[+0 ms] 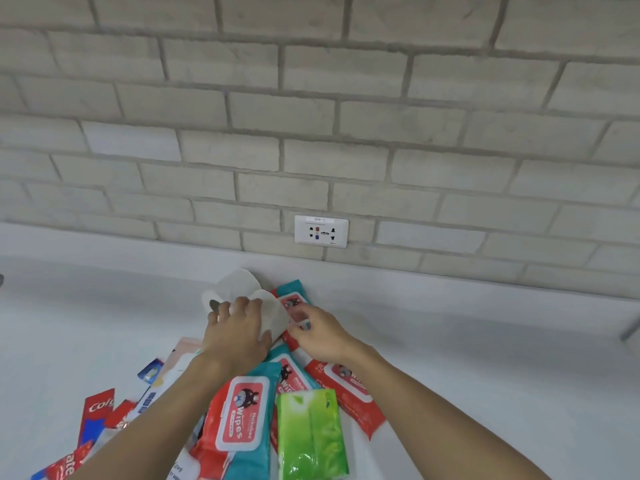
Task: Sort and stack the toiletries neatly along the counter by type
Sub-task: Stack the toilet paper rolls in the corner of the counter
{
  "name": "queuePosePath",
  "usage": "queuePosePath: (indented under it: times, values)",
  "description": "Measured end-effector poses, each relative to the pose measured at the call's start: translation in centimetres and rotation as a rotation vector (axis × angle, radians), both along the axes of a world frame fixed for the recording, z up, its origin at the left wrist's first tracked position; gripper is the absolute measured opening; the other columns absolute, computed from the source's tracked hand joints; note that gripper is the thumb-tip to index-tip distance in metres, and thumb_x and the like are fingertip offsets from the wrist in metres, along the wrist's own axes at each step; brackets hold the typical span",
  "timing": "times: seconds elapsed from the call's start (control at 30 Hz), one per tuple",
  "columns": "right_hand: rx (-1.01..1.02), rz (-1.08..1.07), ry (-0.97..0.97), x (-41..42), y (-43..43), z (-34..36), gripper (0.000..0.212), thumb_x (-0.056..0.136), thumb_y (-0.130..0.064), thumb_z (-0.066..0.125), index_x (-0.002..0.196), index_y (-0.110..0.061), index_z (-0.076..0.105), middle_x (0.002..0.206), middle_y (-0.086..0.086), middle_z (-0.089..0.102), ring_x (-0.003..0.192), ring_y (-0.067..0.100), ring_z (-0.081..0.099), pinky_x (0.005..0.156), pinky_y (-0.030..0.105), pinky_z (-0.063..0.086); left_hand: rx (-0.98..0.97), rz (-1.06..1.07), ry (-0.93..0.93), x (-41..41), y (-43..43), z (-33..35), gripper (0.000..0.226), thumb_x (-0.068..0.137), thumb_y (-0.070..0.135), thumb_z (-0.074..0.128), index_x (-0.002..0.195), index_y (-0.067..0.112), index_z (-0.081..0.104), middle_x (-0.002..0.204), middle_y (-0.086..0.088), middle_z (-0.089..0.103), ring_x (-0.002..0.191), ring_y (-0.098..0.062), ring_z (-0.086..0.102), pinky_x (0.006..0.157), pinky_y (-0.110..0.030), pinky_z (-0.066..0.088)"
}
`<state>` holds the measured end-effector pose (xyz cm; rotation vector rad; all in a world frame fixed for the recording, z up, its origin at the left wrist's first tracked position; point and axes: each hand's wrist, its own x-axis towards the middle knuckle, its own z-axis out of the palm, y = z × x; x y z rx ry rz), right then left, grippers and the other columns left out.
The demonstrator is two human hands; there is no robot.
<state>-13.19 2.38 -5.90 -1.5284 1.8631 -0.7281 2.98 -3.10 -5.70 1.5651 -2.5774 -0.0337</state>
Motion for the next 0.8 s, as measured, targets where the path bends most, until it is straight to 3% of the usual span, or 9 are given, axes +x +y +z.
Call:
queuePosePath:
  times: [0.17, 0.3, 0.43, 0.63, 0.8]
  values:
    - [0.052, -0.055, -0.052, 1.2, -2.0, -0.7, 0.043, 0.097, -0.040, 0.044, 0.139, -0.033, 0.040, 0.139, -0.007, 0.052, 0.117, 0.015, 0.055, 0.094, 0.026, 0.046, -0.102, 0.010, -0.146, -0.1, -0.3, -0.2, 0.064, 0.090, 0.052, 0.042, 0.142, 0.019, 0.025, 0.147, -0.008, 0.033, 0.133, -0.036, 0.035, 0.111, -0.048, 0.030]
    - [0.083, -0.093, -0.089, 1.9, -3.2, -0.4, 0.041, 0.100, -0.038, 0.039, 0.139, -0.028, 0.041, 0.135, -0.004, 0.052, 0.113, 0.015, 0.053, 0.087, 0.024, 0.042, -0.086, 0.057, -0.169, -0.3, -1.0, -0.7, 0.068, 0.089, 0.057, 0.039, 0.143, 0.019, 0.022, 0.146, -0.011, 0.034, 0.132, -0.039, 0.036, 0.108, -0.048, 0.034]
    - [0.110, -0.116, -0.120, 2.3, -4.2, -0.8, 0.036, 0.101, -0.039, 0.035, 0.132, -0.027, 0.046, 0.128, -0.003, 0.057, 0.098, 0.010, 0.055, 0.085, 0.023, 0.046, 0.001, 0.121, -0.120, -0.1, -1.7, -1.6, 0.068, 0.087, 0.062, 0.040, 0.139, 0.020, 0.026, 0.142, -0.012, 0.039, 0.129, -0.039, 0.040, 0.101, -0.047, 0.041]
    - [0.131, -0.191, -0.249, 2.9, -5.3, -1.8, 0.037, 0.099, -0.045, 0.036, 0.130, -0.027, 0.046, 0.116, -0.003, 0.057, 0.096, 0.011, 0.059, 0.092, 0.033, 0.054, 0.110, 0.097, 0.056, 0.3, -1.7, -2.6, 0.077, 0.087, 0.059, 0.048, 0.143, 0.020, 0.014, 0.138, -0.013, 0.038, 0.119, -0.035, 0.048, 0.095, -0.043, 0.045]
    - [0.092, -0.224, -0.315, 2.9, -5.4, -2.3, 0.041, 0.096, -0.045, 0.046, 0.134, -0.029, 0.044, 0.125, -0.002, 0.055, 0.105, 0.016, 0.058, 0.094, 0.036, 0.054, 0.142, 0.073, 0.148, 0.4, -2.2, -3.3, 0.090, 0.082, 0.059, 0.057, 0.147, 0.021, 0.008, 0.141, -0.012, 0.034, 0.122, -0.034, 0.043, 0.098, -0.041, 0.046]
